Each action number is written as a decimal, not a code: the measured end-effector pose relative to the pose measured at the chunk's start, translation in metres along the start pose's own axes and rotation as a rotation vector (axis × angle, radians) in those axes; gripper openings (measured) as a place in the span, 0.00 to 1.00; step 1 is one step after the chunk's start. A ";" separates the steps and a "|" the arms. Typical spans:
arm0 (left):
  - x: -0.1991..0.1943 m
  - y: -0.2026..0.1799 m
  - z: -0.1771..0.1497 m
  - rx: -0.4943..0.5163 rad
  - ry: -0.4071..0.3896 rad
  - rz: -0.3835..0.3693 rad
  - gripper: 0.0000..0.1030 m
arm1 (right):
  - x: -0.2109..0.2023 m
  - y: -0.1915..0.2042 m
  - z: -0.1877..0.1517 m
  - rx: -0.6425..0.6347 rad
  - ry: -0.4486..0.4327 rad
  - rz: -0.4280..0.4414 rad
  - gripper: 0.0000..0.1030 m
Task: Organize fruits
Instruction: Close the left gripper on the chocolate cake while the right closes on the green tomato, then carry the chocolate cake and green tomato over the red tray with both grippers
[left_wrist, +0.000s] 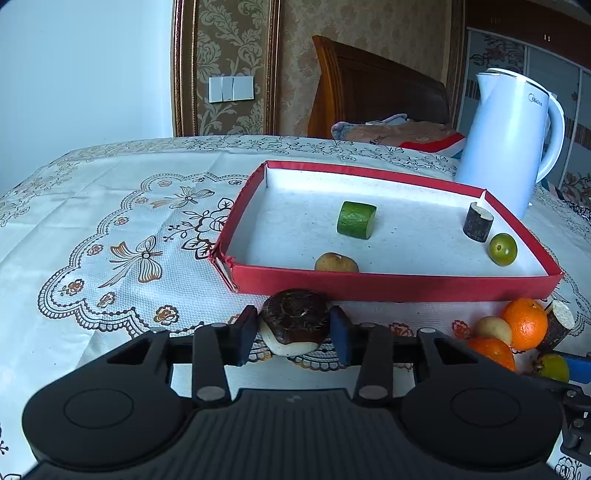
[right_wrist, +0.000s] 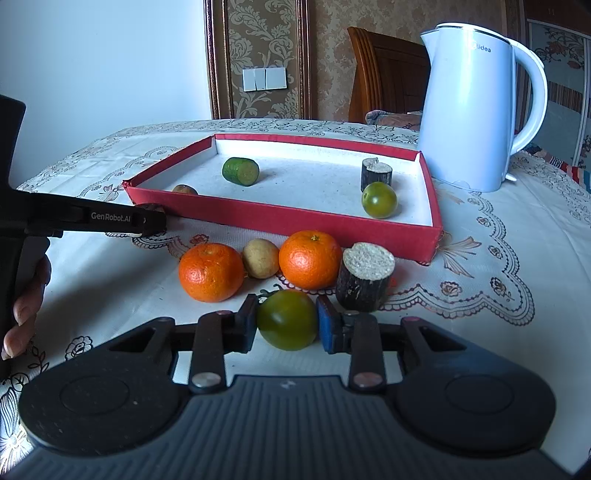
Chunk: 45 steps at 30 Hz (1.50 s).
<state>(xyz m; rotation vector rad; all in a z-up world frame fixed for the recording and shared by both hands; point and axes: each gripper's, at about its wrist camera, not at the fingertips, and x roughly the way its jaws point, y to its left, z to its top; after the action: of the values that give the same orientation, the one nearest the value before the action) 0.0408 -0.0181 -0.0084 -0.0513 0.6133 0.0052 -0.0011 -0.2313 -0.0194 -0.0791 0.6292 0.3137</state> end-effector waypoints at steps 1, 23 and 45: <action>0.000 0.001 0.000 -0.001 0.000 0.000 0.40 | 0.000 0.000 0.000 0.000 0.000 0.000 0.30; -0.010 0.002 -0.002 -0.006 -0.031 0.013 0.40 | -0.003 -0.005 -0.001 0.036 -0.020 -0.005 0.30; -0.021 -0.015 0.004 0.061 -0.135 0.050 0.40 | -0.014 -0.014 0.012 0.052 -0.101 -0.057 0.30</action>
<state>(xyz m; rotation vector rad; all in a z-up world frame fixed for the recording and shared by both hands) 0.0265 -0.0332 0.0073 0.0228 0.4790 0.0378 -0.0008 -0.2463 -0.0012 -0.0311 0.5341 0.2448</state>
